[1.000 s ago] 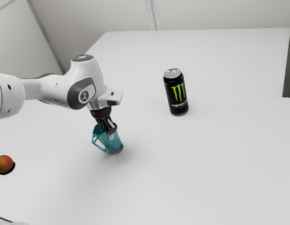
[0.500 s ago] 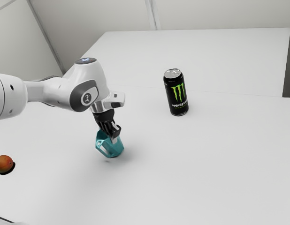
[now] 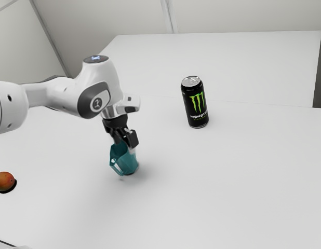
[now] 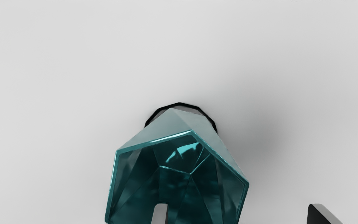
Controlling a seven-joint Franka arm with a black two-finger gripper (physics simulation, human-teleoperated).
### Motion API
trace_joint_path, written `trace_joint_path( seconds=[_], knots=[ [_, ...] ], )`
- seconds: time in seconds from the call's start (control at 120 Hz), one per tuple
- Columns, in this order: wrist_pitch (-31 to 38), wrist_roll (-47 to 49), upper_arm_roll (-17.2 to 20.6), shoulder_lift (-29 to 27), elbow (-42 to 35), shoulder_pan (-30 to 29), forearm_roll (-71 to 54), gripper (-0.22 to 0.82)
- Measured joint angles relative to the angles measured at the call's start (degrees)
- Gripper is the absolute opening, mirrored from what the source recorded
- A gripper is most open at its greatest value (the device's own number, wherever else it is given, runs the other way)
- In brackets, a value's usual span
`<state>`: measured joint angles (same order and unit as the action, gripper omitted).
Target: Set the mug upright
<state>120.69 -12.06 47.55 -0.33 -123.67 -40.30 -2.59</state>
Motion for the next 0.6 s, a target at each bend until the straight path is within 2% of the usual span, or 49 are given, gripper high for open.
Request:
trace_joint_path(
  seconds=[0.1, 0.392, 0.425, 0.483, 0.6],
  knots=[
    [-3.7, 0.2, -0.1, -3.0, 3.6, 0.2, 2.0, 0.52],
    [-15.4, 1.8, -1.2, -2.6, 21.2, 0.5, 4.2, 0.58],
    [-16.5, 2.1, -4.9, -2.6, 22.6, 4.6, 4.1, 0.59],
    [-18.0, 2.6, -14.7, -2.5, 23.9, 15.0, 3.9, 0.59],
    [-21.2, 3.6, -30.5, -1.8, 27.5, 30.7, 3.7, 0.6]
  ],
)
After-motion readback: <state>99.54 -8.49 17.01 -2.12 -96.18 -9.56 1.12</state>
